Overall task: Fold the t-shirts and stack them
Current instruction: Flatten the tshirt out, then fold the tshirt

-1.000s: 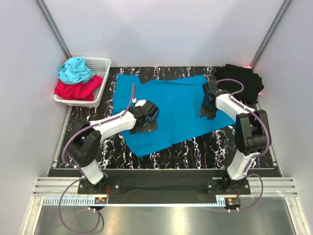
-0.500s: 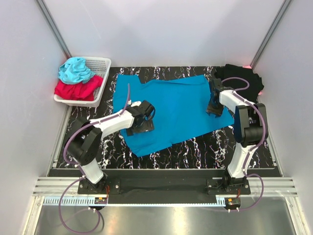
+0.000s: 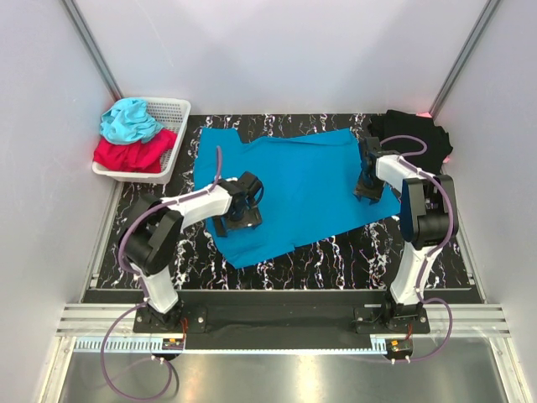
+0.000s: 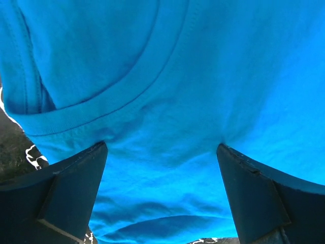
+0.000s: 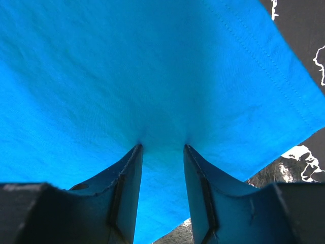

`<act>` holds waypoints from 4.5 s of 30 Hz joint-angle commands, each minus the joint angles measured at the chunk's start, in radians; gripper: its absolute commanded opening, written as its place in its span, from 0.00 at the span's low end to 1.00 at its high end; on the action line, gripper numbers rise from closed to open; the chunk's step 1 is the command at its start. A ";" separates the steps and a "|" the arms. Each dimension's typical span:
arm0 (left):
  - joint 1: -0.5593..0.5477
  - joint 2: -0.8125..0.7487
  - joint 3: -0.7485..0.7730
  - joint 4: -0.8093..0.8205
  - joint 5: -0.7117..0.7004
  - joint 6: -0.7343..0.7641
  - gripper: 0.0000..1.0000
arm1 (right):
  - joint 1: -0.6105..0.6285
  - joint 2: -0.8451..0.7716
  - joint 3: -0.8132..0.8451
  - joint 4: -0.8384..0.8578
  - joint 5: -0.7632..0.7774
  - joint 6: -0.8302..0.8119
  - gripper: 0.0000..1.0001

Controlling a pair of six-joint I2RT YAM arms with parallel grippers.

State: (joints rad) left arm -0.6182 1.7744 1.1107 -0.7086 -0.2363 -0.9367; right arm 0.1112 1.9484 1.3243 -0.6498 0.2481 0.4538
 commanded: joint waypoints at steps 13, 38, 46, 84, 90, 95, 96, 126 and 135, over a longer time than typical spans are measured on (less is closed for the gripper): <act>0.185 0.028 0.121 -0.098 -0.014 0.033 0.99 | 0.024 -0.239 -0.307 -0.007 -0.130 0.146 0.34; 0.307 0.108 0.324 -0.066 0.026 0.154 0.99 | 0.294 -0.434 -0.229 -0.264 0.236 0.349 0.37; 0.307 -0.081 0.354 -0.107 -0.028 0.187 0.99 | 0.292 -0.313 0.159 -0.326 0.324 0.235 0.45; 0.548 0.740 1.155 0.564 0.428 0.271 0.99 | 0.091 0.011 0.325 0.042 -0.151 0.002 0.43; 0.551 0.792 1.137 0.731 0.411 0.153 0.99 | 0.091 0.015 0.334 0.045 -0.178 0.020 0.43; 0.551 0.829 1.140 0.799 0.385 0.059 0.99 | 0.093 0.038 0.337 0.050 -0.175 0.014 0.43; 0.552 0.839 1.141 0.801 0.379 0.050 0.99 | 0.091 0.043 0.340 0.050 -0.171 0.013 0.43; 0.529 0.944 1.261 0.489 0.324 0.070 0.58 | 0.090 0.001 0.280 0.061 -0.136 0.085 0.39; 0.528 0.947 1.258 0.489 0.315 0.061 0.54 | 0.090 -0.020 0.257 0.062 -0.132 0.086 0.38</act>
State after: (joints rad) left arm -0.0856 2.7007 2.3459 -0.2070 0.0601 -0.8730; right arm 0.1982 1.9965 1.5776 -0.6067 0.0925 0.5312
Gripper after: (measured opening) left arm 0.557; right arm 0.380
